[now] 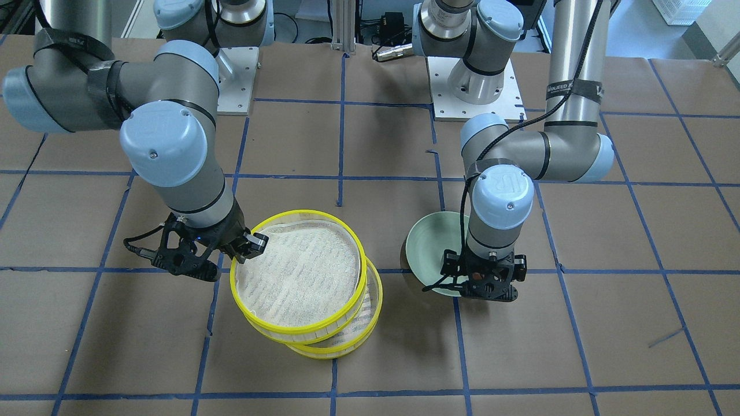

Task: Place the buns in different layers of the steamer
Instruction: 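Lower the top tier onto the steamer with right while left reaches the red bun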

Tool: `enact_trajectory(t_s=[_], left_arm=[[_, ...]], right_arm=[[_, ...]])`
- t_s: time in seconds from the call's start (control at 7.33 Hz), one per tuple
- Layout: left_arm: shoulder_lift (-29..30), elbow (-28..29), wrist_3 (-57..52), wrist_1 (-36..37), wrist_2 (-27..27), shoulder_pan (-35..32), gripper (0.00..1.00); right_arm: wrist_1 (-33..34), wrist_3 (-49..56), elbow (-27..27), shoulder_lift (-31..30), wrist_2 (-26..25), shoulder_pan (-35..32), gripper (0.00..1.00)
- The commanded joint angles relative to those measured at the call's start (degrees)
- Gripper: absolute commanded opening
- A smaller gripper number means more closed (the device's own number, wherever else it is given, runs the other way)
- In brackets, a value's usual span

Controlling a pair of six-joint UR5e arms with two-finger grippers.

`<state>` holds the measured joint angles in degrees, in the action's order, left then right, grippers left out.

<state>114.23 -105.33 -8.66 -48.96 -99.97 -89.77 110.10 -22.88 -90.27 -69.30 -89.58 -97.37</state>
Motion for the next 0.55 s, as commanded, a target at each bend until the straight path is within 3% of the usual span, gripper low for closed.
enact_trajectory(t_s=[0.0,0.41], left_arm=[[-0.2,-0.5,0.1,0.1,0.2,0.6,1.0],[0.7,-1.2,0.8,0.3,2.0,0.6,1.0]], right_arm=[[0.4,-1.9,0.5,1.6,-0.7,-1.1,0.02],[0.6,-4.3,0.4,2.8,-0.6,-1.6,0.02]])
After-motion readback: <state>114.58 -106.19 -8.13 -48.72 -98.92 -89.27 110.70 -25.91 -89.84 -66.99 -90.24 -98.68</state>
